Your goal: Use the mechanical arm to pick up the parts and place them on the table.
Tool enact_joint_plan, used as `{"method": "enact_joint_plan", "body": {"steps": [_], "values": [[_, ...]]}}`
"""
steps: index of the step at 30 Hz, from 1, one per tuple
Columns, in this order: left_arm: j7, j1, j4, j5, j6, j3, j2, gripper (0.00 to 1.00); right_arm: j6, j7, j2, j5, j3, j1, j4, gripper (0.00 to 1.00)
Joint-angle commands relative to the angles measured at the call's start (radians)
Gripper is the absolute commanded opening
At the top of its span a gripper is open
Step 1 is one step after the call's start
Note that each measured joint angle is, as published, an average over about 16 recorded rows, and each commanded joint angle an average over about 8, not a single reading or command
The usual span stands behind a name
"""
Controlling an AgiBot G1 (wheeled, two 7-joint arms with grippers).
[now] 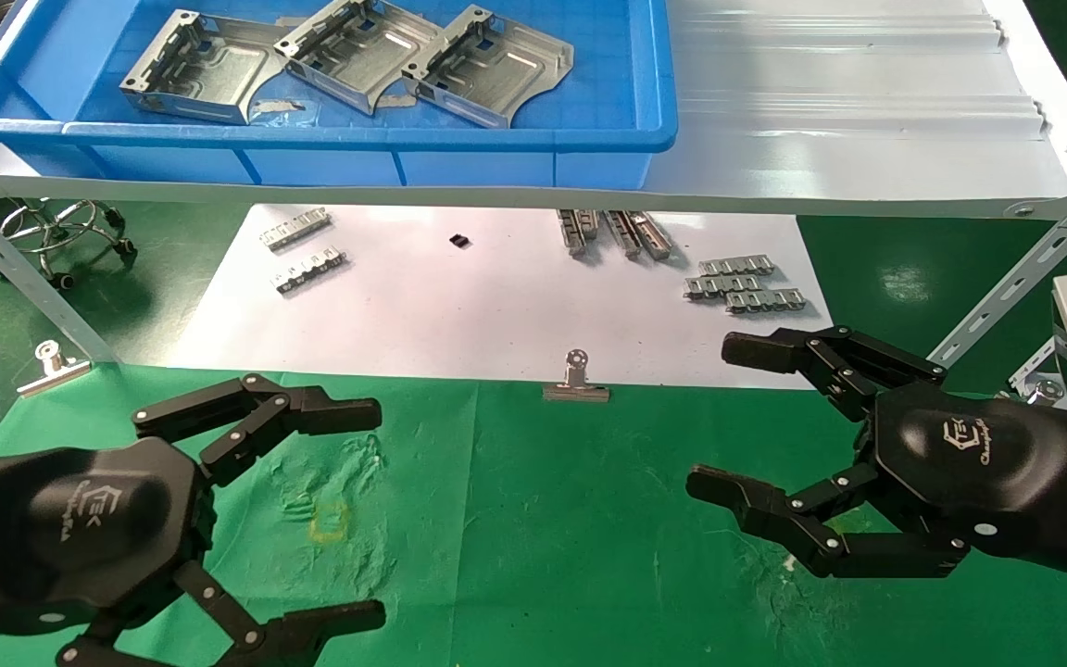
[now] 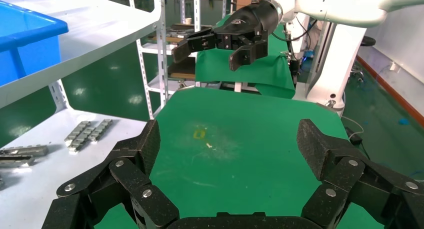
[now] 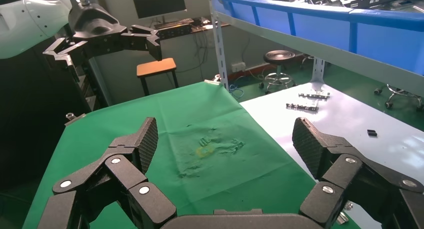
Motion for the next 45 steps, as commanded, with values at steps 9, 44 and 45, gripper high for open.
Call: {"method": "enact_joint_plan", "body": {"steps": [9, 44, 45], "values": [[0.0, 0.0, 0.0, 0.0, 0.0, 0.0, 0.0, 1.0, 0.0, 0.0, 0.0, 0.0, 0.0, 0.0, 0.0, 1.0], [-0.037, -0.173, 0.112, 0.113, -0.268, 0.036, 0.183, 1.0, 0.0, 0.0, 0.0, 0.0, 0.0, 0.0, 0.0, 0.0], [-0.04, -0.199, 0.131, 0.13, -0.282, 0.045, 0.202, 1.0, 0.0, 0.0, 0.0, 0.0, 0.0, 0.0, 0.0, 0.0]]}}
